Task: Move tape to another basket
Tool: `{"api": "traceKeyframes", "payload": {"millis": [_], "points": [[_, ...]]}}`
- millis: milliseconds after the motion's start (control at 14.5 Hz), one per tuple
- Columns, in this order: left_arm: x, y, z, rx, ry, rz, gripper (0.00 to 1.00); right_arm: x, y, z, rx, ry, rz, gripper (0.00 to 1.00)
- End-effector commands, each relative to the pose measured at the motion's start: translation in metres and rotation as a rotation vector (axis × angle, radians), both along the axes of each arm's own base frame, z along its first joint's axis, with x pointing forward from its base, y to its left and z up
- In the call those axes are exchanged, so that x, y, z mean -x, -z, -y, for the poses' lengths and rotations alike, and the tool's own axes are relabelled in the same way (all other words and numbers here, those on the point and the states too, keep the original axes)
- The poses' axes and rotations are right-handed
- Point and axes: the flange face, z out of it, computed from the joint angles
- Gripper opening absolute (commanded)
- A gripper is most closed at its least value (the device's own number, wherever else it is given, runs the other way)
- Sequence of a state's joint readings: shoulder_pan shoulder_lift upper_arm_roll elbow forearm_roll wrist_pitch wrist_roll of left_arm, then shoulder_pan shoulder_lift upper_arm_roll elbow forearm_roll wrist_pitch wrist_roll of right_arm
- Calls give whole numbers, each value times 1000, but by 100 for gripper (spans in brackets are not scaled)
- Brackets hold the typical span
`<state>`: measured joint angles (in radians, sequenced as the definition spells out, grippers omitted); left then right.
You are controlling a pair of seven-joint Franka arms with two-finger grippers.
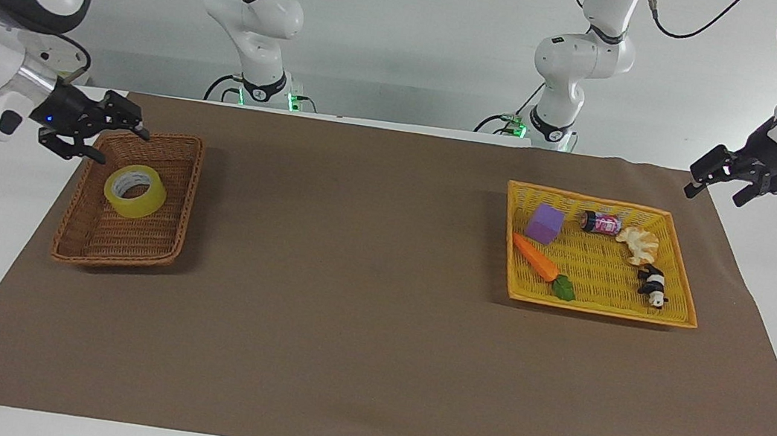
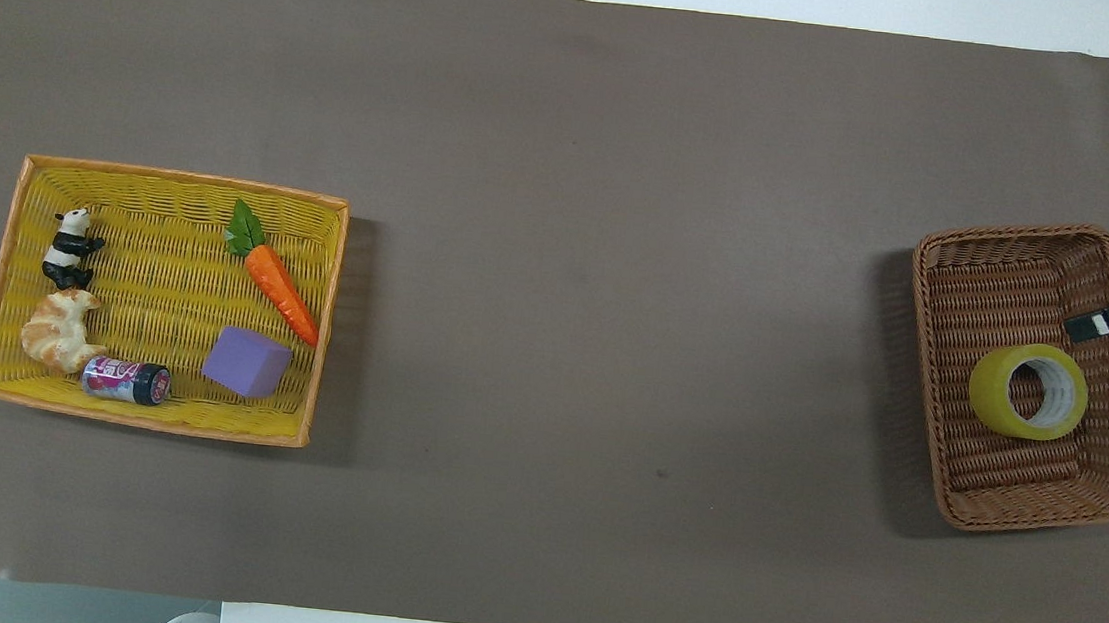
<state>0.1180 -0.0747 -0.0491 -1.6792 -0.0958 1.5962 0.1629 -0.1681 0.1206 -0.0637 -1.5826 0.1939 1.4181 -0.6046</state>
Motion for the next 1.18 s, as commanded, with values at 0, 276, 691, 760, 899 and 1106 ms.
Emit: {"api": "traceKeyframes", "payload": {"millis": [0,276,691,760,899,1106], "points": [[6,-3,21,-28,49,7,99,4,-21,-53,162,90,-3,99],[6,-4,21,-27,52,9,99,22,-48,-64,245,338,-30,99],[1,-13,44,-98,110,24,99,21,-68,-19,319,431,-3,99],[1,-15,46,-97,114,18,99,17,-74,-21,344,423,17,99],[1,-16,50,-95,122,-2,99,14,-85,-20,357,424,26,99],[6,-15,57,-104,139,-39,99,26,-87,-16,343,426,10,99]]}}
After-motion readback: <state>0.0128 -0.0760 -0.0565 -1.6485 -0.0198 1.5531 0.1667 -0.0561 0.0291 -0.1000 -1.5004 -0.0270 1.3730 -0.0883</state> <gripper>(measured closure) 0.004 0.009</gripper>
